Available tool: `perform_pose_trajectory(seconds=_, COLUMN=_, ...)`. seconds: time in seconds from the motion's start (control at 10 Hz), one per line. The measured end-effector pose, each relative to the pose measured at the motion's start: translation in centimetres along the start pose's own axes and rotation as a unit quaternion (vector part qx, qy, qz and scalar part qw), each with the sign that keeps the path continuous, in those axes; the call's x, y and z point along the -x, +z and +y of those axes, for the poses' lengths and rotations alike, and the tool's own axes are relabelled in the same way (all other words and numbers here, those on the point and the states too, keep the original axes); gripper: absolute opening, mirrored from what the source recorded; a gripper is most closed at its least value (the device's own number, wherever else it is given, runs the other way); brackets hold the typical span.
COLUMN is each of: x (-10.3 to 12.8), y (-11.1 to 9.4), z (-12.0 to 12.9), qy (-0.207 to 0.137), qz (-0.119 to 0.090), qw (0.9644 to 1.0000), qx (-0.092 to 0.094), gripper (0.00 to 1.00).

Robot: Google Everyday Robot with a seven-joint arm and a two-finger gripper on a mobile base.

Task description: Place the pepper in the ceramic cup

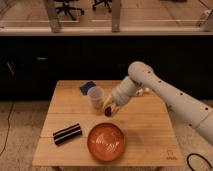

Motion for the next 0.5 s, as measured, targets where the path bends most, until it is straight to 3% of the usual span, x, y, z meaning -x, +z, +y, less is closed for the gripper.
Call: perform_pose_trajectory(seconds=0.5, x=0.3, y=-0.1, z=-2.2, qy=0.014, qz=-0.046, qw=0.9984, qx=-0.031, gripper=0.0)
